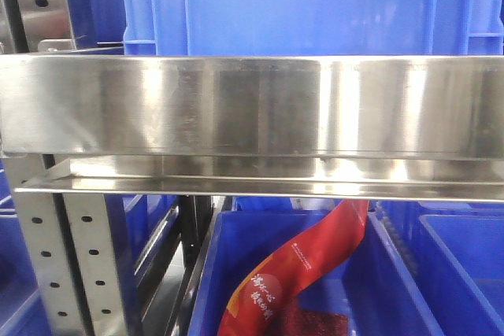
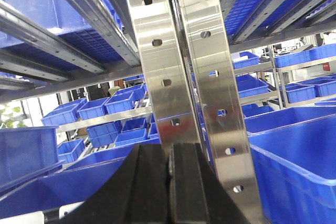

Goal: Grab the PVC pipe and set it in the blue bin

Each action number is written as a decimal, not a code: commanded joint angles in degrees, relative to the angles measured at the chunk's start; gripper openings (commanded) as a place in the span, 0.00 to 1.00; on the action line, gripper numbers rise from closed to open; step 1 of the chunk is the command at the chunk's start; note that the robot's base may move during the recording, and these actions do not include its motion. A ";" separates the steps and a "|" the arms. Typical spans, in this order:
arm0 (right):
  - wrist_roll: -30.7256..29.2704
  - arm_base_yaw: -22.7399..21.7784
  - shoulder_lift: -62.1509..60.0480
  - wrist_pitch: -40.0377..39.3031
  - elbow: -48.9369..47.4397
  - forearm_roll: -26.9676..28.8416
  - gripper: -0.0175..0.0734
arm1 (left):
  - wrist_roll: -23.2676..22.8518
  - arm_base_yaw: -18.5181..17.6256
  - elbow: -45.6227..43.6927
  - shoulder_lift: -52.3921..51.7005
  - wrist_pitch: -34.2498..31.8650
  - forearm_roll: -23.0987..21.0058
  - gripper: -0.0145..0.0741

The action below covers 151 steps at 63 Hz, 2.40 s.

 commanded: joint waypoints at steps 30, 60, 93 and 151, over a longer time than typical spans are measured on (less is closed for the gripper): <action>-0.04 0.04 -0.41 -0.78 0.09 -0.60 0.01 | -5.68 0.30 10.27 -5.47 -1.08 2.05 0.04; -0.04 0.04 -0.41 -0.78 0.09 -0.60 0.01 | -14.43 0.30 23.52 -13.33 -0.69 1.12 0.04; -0.04 0.04 -0.41 -0.78 0.09 -0.60 0.01 | -18.91 0.30 29.37 -17.33 -5.56 5.57 0.04; -0.04 0.04 -0.41 -0.78 0.09 -0.60 0.01 | -18.91 0.30 37.02 -17.33 -12.84 6.36 0.04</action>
